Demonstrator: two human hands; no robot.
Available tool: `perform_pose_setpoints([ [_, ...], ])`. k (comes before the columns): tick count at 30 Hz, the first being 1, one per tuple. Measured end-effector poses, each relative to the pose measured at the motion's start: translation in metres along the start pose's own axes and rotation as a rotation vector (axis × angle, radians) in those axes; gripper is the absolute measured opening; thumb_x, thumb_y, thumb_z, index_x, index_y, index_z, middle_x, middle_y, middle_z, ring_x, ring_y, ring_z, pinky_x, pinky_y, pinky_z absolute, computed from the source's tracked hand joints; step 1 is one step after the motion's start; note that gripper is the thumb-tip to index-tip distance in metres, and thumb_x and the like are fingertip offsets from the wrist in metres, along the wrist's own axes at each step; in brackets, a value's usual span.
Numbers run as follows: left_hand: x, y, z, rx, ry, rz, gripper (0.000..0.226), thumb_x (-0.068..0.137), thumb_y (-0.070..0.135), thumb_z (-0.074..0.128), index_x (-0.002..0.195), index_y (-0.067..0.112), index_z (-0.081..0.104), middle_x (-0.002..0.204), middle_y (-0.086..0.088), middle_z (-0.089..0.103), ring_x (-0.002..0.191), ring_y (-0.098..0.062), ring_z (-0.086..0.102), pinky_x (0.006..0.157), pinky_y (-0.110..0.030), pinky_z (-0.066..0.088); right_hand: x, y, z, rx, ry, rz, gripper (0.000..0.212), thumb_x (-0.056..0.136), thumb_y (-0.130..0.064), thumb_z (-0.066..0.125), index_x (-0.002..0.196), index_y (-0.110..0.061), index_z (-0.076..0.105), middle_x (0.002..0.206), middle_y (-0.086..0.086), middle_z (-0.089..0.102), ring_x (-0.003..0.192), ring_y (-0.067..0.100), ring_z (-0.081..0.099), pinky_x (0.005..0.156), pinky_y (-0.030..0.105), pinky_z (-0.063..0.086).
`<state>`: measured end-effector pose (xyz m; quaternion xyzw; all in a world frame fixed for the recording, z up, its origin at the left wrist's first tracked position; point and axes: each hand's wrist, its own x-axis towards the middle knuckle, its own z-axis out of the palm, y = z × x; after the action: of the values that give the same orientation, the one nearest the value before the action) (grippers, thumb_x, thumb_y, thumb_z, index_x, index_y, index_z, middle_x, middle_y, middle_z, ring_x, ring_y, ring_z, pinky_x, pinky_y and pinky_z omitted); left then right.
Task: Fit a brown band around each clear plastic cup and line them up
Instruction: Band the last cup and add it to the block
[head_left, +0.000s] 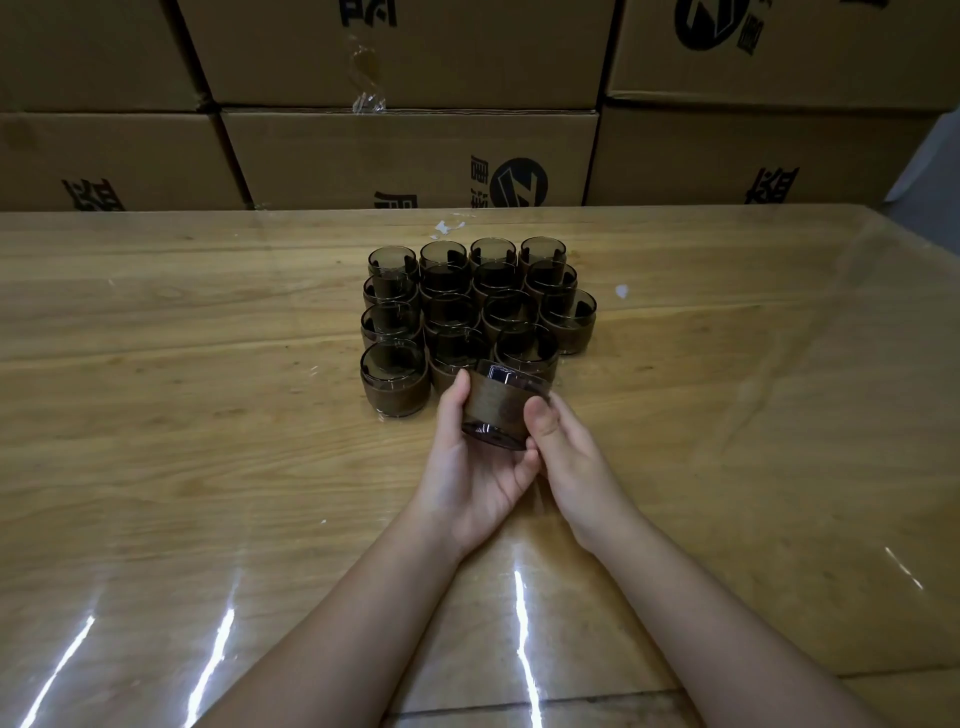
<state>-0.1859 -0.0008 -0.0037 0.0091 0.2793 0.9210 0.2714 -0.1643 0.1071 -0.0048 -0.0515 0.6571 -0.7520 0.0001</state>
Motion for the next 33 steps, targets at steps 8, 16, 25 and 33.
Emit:
perform_pose_setpoints([
  [8, 0.0, 0.0, -0.004, -0.005, 0.026, 0.042, 0.056, 0.081, 0.056, 0.053, 0.097, 0.008, 0.076, 0.099, -0.011, 0.07, 0.08, -0.017, 0.067, 0.05, -0.02, 0.053, 0.005, 0.003, -0.002, -0.085, -0.031, -0.022, 0.036, 0.083, -0.051, 0.055, 0.11, -0.029, 0.06, 0.09, -0.019, 0.068, 0.084, -0.006, 0.061, 0.076, 0.01, 0.046],
  [16, 0.001, 0.0, -0.006, 0.043, 0.007, 0.074, 0.055, 0.08, 0.057, 0.053, 0.098, 0.01, 0.077, 0.101, -0.008, 0.07, 0.083, -0.015, 0.065, 0.054, -0.019, 0.053, 0.006, 0.002, -0.006, -0.086, -0.082, -0.015, 0.034, 0.083, -0.049, 0.053, 0.11, -0.029, 0.059, 0.099, -0.008, 0.063, 0.083, -0.005, 0.059, 0.073, 0.011, 0.047],
  [25, -0.002, 0.001, -0.001, 0.184, 0.011, 0.095, 0.061, 0.082, 0.064, 0.048, 0.103, 0.014, 0.076, 0.105, -0.008, 0.071, 0.09, -0.016, 0.066, 0.066, -0.024, 0.056, 0.004, -0.003, -0.012, -0.093, -0.101, -0.012, 0.036, 0.079, -0.049, 0.061, 0.112, -0.033, 0.058, 0.097, -0.024, 0.067, 0.089, -0.009, 0.06, 0.078, 0.01, 0.047],
  [33, 0.0, 0.001, 0.002, 0.502, 0.091, 0.257, 0.059, 0.09, 0.051, 0.044, 0.132, 0.011, 0.053, 0.125, -0.012, 0.065, 0.104, -0.027, 0.065, 0.09, -0.038, 0.055, 0.008, -0.013, -0.028, -0.422, 0.079, -0.305, 0.075, 0.071, -0.008, 0.082, 0.13, -0.036, 0.045, 0.13, -0.019, 0.046, 0.121, -0.006, 0.047, 0.097, 0.012, 0.04],
])
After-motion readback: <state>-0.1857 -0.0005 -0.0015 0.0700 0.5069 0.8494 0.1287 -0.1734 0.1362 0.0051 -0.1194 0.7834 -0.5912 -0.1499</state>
